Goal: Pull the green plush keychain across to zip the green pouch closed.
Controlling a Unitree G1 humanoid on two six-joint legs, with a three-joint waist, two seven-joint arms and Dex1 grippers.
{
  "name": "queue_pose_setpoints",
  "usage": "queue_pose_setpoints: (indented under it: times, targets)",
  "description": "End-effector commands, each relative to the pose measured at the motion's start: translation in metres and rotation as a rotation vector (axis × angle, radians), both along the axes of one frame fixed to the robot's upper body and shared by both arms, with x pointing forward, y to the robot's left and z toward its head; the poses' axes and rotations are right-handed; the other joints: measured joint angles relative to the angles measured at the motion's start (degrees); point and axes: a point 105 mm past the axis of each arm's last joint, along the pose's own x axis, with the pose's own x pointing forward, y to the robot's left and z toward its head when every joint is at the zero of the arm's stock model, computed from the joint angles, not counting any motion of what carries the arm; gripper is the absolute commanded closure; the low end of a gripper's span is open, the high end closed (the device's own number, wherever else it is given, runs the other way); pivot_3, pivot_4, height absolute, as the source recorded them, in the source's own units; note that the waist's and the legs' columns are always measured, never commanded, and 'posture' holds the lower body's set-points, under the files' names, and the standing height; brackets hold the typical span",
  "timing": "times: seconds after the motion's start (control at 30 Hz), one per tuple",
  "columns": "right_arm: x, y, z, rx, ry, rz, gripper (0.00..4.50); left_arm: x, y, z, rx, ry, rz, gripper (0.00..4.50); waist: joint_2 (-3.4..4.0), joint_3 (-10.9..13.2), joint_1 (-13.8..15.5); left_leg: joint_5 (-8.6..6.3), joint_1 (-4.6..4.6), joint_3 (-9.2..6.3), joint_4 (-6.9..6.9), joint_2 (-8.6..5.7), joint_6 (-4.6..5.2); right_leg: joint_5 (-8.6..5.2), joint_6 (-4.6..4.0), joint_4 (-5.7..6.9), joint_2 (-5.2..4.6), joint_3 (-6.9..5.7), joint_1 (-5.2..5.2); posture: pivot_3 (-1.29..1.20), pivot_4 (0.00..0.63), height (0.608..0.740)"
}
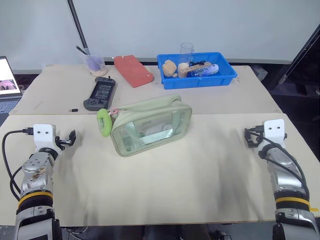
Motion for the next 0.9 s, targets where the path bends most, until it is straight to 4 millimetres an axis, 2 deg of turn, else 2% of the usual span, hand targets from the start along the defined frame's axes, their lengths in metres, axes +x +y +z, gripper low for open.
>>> queue_pose_setpoints:
  times: [0.03, 0.1, 0.17, 0.27, 0.33, 0.37, 0.5, 0.53, 0.63, 0.7, 0.8, 0.87, 0.9]
  targets:
    - [0.000, -0.005, 0.018, -0.026, -0.060, -0.004, 0.02, -0.002, 0.009, 0.016, 0.030, -0.041, 0.022, 0.00, 0.00, 0.0, 0.0, 0.00, 0.00, 0.00, 0.00, 0.00, 0.00, 0.00, 0.00, 0.00, 0.00, 0.00, 0.00, 0.00, 0.150, 0.740]
    - [0.002, -0.004, 0.021, -0.029, -0.066, 0.001, 0.02, -0.003, 0.013, 0.019, 0.031, -0.049, 0.039, 0.00, 0.00, 0.0, 0.0, 0.00, 0.00, 0.00, 0.00, 0.00, 0.00, 0.00, 0.00, 0.00, 0.00, 0.00, 0.00, 0.00, 0.150, 0.740]
    - [0.005, -0.002, 0.034, -0.034, -0.088, 0.027, 0.02, -0.007, 0.013, 0.030, 0.027, -0.076, -0.001, 0.00, 0.00, 0.0, 0.0, 0.00, 0.00, 0.00, 0.00, 0.00, 0.00, 0.00, 0.00, 0.00, 0.00, 0.00, 0.00, 0.00, 0.150, 0.740]
    - [0.010, 0.006, 0.062, -0.076, -0.118, 0.121, 0.02, -0.012, 0.018, 0.067, 0.034, -0.161, -0.057, 0.00, 0.00, 0.0, -0.3, 0.00, -0.04, 0.01, 0.00, 0.01, 0.00, 0.00, 0.00, -0.01, 0.00, 0.01, -0.06, 0.00, 0.150, 0.740]
    - [0.013, 0.020, 0.081, -0.107, -0.123, 0.244, 0.02, -0.012, 0.009, 0.094, 0.043, -0.192, -0.152, 0.00, 0.01, 0.0, -0.3, 0.00, -0.06, 0.02, 0.00, 0.02, 0.00, 0.00, -0.01, 0.00, 0.00, 0.00, -0.09, 0.00, 0.150, 0.740]
    - [0.013, 0.024, 0.087, -0.115, -0.122, 0.283, 0.02, -0.012, 0.004, 0.101, 0.049, -0.193, -0.188, 0.00, 0.01, 0.0, -0.4, 0.00, -0.06, 0.02, 0.00, 0.03, 0.00, 0.00, -0.01, -0.01, 0.02, 0.00, -0.09, 0.00, 0.150, 0.740]
    - [0.000, 0.068, 0.124, -0.080, -0.139, 0.624, 0.02, -0.009, -0.038, 0.156, 0.045, -0.222, -0.422, 0.00, 0.01, 0.0, 0.1, 0.00, -0.02, 0.02, -0.01, 0.07, 0.00, -0.02, 0.00, -0.04, 0.06, -0.03, -0.01, 0.00, 0.150, 0.740]
    - [-0.003, 0.074, 0.128, -0.073, -0.133, 0.674, 0.02, -0.010, -0.045, 0.162, 0.043, -0.218, -0.459, 0.00, 0.01, 0.0, 0.1, 0.00, -0.04, 0.02, 0.00, 0.07, 0.00, -0.02, 0.01, -0.05, 0.06, -0.04, 0.00, 0.00, 0.150, 0.740]
    - [-0.025, 0.107, 0.151, -0.034, -0.097, 0.896, 0.02, -0.018, -0.103, 0.189, 0.120, -0.158, -0.743, 0.00, 0.01, 0.0, 0.2, 0.00, -0.11, 0.02, 0.00, 0.05, 0.00, -0.04, 0.03, -0.12, 0.04, -0.04, -0.01, 0.00, 0.150, 0.740]
    - [-0.039, 0.125, 0.160, 0.005, -0.063, 1.004, 0.02, -0.025, -0.132, 0.203, 0.131, -0.145, -0.875, 0.00, 0.01, 0.0, 0.2, -0.01, -0.13, 0.02, 0.00, 0.05, 0.00, -0.05, 0.06, -0.18, 0.03, -0.04, -0.01, 0.00, 0.150, 0.740]
    - [-0.058, 0.154, 0.174, 0.074, -0.031, 1.145, 0.02, -0.039, -0.178, 0.208, 0.223, -0.081, -1.072, 0.00, 0.01, 0.0, 0.1, -0.01, -0.15, 0.02, -0.01, 0.08, 0.00, -0.05, 0.06, -0.23, 0.06, -0.06, -0.02, 0.00, 0.150, 0.740]
    - [-0.069, 0.173, 0.182, 0.075, -0.026, 1.215, 0.02, -0.044, -0.209, 0.203, 0.334, -0.017, -1.175, 0.00, 0.00, 0.0, 0.0, -0.01, -0.14, 0.02, -0.03, 0.10, 0.00, -0.06, 0.05, -0.25, 0.10, -0.05, -0.03, 0.00, 0.150, 0.740]
    - [-0.073, 0.179, 0.184, 0.072, -0.021, 1.236, 0.02, -0.045, -0.218, 0.200, 0.382, 0.009, -1.200, 0.00, 0.00, 0.0, 0.0, -0.01, -0.14, 0.02, -0.03, 0.11, 0.00, -0.06, 0.06, -0.24, 0.12, -0.04, -0.03, 0.00, 0.150, 0.740]
